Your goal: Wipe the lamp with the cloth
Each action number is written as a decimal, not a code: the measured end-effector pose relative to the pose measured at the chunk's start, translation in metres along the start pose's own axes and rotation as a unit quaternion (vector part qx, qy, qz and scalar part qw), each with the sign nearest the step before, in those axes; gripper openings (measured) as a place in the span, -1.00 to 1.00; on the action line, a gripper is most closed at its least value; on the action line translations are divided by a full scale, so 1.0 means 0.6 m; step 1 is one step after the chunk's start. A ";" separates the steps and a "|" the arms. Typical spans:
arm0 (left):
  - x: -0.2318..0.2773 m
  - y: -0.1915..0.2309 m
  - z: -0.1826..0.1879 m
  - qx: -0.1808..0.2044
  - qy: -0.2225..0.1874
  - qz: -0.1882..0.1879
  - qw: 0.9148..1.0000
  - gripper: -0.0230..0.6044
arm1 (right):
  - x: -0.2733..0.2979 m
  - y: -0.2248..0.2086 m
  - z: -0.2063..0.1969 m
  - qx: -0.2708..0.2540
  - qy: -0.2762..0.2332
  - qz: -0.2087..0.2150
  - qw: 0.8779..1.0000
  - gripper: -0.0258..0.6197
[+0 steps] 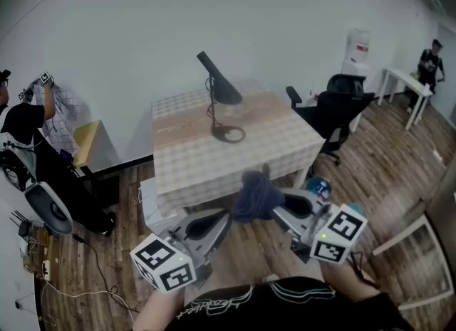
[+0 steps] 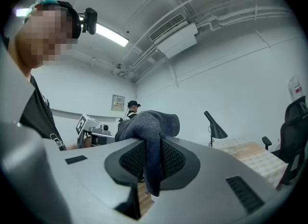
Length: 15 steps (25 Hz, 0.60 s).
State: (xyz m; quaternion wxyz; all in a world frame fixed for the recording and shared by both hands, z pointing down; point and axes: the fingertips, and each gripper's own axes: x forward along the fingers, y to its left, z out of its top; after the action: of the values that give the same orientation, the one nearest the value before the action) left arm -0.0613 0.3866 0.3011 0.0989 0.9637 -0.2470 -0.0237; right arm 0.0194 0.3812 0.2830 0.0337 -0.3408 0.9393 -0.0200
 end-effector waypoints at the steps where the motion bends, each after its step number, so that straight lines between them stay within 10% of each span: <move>1: -0.001 -0.001 0.003 0.000 0.000 0.000 1.000 -0.93 | 0.000 0.001 0.002 0.000 0.000 0.000 1.000 -0.74; 15: -0.020 0.010 0.000 0.010 -0.001 -0.001 1.000 -0.93 | 0.015 0.008 0.001 -0.011 0.000 -0.020 1.000 -0.74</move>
State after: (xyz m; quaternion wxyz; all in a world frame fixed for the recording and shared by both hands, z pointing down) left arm -0.0746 0.3870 0.3025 0.0891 0.9647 -0.2467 -0.0224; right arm 0.0094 0.3789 0.2817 0.0299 -0.3600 0.9324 -0.0106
